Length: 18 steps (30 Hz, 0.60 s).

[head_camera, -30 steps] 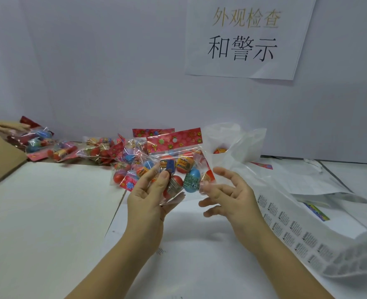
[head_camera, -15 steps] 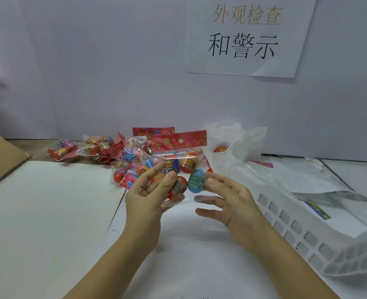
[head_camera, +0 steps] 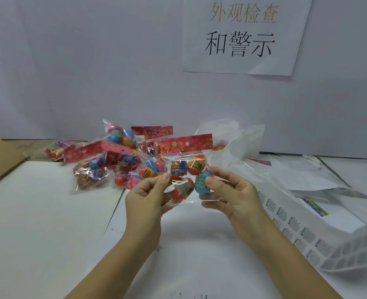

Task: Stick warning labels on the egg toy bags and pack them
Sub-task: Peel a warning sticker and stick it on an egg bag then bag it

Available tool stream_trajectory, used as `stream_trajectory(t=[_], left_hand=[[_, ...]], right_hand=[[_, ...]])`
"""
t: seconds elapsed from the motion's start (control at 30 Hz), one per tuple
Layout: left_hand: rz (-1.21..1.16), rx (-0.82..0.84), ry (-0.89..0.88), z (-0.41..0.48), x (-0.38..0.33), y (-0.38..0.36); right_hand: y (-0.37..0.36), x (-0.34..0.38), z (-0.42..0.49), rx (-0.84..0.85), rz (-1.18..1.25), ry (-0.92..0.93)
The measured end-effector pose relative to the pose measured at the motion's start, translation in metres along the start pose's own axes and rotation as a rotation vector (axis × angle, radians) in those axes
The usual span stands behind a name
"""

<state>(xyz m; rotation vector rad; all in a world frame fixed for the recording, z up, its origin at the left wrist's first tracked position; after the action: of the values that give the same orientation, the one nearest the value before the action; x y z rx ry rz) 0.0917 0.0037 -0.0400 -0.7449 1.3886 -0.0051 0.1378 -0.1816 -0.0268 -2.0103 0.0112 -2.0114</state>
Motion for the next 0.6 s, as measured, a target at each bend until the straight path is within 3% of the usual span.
stream_trajectory(t=[0.13,0.2,0.33,0.43,0.6], left_hand=[[0.194,-0.026,-0.248,-0.012,-0.024,-0.002],[0.236,0.006,-0.360,-0.023,-0.034,-0.008],[0.305,0.178,-0.493,-0.044,-0.037,-0.028],[0.342,0.201,-0.541,-0.050,-0.038,-0.031],[0.277,0.009,-0.496,-0.031,-0.048,-0.007]], right_hand=[[0.009,0.015,-0.005,-0.155,-0.308,0.171],[-0.003,0.027,-0.012,-0.114,-0.425,0.276],[-0.038,0.018,-0.021,0.172,-0.284,0.220],[-0.038,0.015,-0.021,0.180,-0.179,0.172],[-0.024,0.015,-0.013,0.093,-0.015,0.101]])
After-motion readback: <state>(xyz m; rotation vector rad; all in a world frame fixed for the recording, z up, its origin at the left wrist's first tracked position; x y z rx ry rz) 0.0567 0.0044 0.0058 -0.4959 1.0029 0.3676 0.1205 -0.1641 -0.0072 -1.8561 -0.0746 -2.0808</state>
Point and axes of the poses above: each hand's wrist, its own z-axis towards the middle knuckle, its own y-axis out of the back of the hand, x = y × z, the point moved 10 cm from there along z, towards the middle knuckle, and after that the axes turned 5 degrees about -z, right-handed, at the moved point
